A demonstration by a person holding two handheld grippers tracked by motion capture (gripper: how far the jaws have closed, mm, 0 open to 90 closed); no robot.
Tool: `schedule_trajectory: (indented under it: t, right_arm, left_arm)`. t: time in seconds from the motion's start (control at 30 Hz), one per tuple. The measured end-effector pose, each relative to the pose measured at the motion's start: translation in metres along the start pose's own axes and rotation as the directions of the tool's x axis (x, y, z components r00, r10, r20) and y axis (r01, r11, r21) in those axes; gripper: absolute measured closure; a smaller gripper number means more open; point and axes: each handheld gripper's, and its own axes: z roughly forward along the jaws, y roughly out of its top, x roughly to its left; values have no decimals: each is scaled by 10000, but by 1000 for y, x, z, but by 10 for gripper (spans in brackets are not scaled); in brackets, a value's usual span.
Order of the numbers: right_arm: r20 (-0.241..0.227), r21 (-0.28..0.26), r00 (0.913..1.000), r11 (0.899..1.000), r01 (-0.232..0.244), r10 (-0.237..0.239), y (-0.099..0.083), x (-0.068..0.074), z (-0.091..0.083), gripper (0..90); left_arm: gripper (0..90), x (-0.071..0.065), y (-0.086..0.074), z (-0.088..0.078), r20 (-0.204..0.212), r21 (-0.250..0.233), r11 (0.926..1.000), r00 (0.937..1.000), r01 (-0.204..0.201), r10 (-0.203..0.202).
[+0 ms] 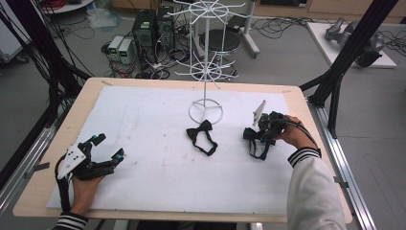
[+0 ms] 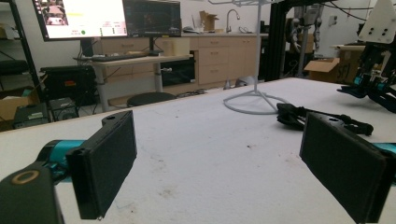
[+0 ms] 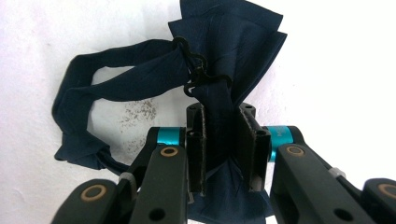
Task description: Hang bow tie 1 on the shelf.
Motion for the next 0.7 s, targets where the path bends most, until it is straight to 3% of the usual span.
schedule_trajectory:
  t: [0.27,0.4,0.43,0.57,0.7]
  right_arm:
    - [-20,-249,10000,9997,-58,57,1,1,-4,757]
    - [42,-741,9997,9970,-227,230,2,1,-9,756]
    - [-3,-1093,9990,9930,-449,451,2,1,-13,756]
    - [99,-1584,9983,9858,-549,572,2,1,-19,756]
    - [160,-2211,9942,9701,-1000,1061,1,0,-27,756]
  left_arm:
    - [114,0,0,0,-1,-7,10000,10000,4,-4]
    - [114,0,0,0,1,-5,10000,10000,4,-4]
    - [114,0,0,0,-2,-7,10000,10000,2,-2]
    - [114,0,0,0,4,-6,10000,10000,-3,3]
    - [114,0,0,0,-4,-8,10000,10000,4,-4]
